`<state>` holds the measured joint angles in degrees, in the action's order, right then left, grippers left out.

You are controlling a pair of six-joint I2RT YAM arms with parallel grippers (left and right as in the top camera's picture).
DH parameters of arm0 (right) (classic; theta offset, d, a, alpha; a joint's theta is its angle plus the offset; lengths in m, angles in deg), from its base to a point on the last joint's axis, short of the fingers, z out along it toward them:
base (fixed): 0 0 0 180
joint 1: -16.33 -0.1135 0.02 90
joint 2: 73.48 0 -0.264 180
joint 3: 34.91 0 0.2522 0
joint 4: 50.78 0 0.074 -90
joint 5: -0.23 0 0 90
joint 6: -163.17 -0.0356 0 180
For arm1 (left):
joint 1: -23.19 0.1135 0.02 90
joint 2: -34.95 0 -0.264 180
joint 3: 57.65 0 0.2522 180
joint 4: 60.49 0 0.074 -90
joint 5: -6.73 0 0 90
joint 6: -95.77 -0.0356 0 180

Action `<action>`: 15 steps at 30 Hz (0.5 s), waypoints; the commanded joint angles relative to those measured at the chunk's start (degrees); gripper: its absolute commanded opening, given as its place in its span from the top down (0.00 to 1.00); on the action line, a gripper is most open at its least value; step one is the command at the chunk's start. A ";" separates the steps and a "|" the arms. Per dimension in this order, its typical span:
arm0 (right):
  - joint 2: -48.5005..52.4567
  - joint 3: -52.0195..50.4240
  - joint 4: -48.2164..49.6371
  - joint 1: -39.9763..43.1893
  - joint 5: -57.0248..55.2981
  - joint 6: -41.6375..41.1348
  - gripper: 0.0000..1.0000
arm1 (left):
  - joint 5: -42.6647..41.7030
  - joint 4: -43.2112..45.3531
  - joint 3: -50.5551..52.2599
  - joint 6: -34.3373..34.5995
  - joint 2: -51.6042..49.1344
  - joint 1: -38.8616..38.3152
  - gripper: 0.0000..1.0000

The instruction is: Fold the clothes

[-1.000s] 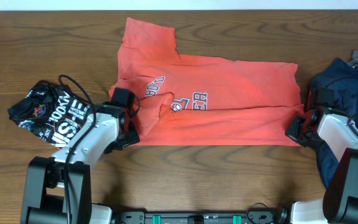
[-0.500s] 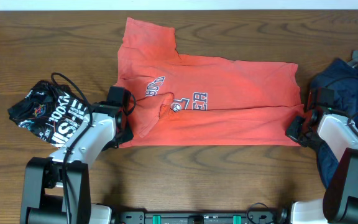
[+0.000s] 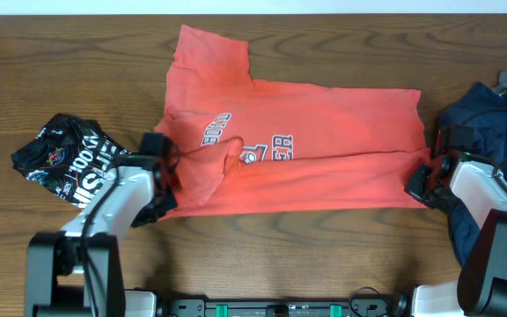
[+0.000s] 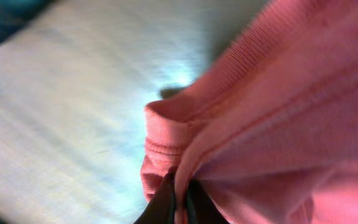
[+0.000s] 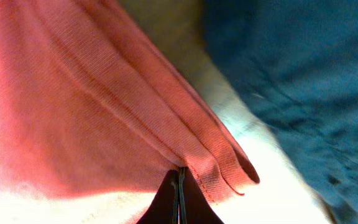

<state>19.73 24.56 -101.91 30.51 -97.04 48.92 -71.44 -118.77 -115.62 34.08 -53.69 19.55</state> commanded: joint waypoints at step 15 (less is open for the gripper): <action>0.26 -3.23 -6.93 3.34 0.26 0.28 0.99 | -8.20 -10.86 -0.83 -0.79 4.63 4.22 0.92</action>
<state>19.22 24.36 -107.44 33.31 -97.96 48.22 -78.91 -129.28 -115.64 34.00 -50.32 23.84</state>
